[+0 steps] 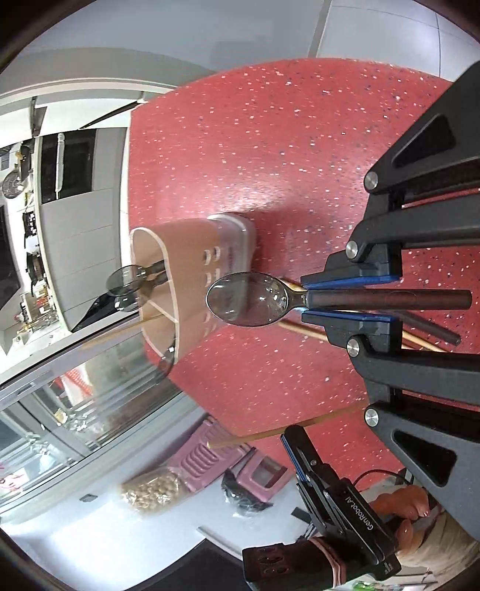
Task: Organize utensils
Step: 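Lift the spoon and chopstick and carry them over the holder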
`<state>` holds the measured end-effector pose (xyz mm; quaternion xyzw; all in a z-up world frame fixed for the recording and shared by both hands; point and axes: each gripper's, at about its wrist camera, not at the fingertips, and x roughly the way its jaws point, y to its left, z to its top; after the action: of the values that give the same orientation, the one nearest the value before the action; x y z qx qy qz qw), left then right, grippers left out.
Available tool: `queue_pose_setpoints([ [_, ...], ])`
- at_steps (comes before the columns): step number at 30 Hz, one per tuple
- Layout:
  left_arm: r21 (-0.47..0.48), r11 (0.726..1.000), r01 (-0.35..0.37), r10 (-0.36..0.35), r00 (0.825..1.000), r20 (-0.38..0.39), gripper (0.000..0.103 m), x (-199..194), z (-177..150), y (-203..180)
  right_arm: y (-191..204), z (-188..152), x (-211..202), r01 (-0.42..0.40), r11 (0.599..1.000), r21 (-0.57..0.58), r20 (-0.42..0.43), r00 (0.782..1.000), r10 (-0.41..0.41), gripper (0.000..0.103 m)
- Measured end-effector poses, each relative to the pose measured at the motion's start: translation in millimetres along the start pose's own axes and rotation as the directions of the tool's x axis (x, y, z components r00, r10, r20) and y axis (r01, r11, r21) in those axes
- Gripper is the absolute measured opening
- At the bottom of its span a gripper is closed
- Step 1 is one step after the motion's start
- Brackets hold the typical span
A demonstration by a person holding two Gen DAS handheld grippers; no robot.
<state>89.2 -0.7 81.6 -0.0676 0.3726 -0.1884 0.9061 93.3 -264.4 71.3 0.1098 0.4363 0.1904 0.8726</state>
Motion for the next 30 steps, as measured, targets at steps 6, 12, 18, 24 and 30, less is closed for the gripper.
queue_pose_setpoints([
  [6, -0.007, 1.0, 0.017, -0.017, 0.998, 0.052, 0.032, -7.5, 22.5, -4.3, 4.7, 18.4, -8.8, -0.006, 1.0, -0.026, 0.04, 0.999, 0.007, 0.012],
  [12, 0.025, 0.999, 0.028, -0.031, 0.993, 0.112, 0.032, -16.2, 53.2, -14.6, 6.9, 41.4, -17.3, -0.013, 0.999, -0.042, 0.08, 0.997, 0.016, 0.012],
  [18, 0.05, 0.998, 0.027, -0.035, 0.984, 0.173, 0.032, -21.5, 94.3, -24.1, 6.6, 75.7, -29.1, -0.007, 0.998, -0.058, 0.139, 0.99, 0.015, 0.012],
  [24, 0.053, 0.998, 0.02, -0.032, 0.97, 0.241, 0.032, -20.9, 139.1, -27.2, 4.0, 108.9, -26.2, -0.01, 0.998, -0.067, 0.164, 0.986, 0.021, 0.012],
  [30, 0.067, 0.997, -0.026, 0.006, 0.959, 0.285, 0.032, -8.8, 170.4, -26.7, -0.3, 132.8, -12.1, -0.002, 0.998, -0.069, 0.179, 0.984, 0.015, 0.012],
])
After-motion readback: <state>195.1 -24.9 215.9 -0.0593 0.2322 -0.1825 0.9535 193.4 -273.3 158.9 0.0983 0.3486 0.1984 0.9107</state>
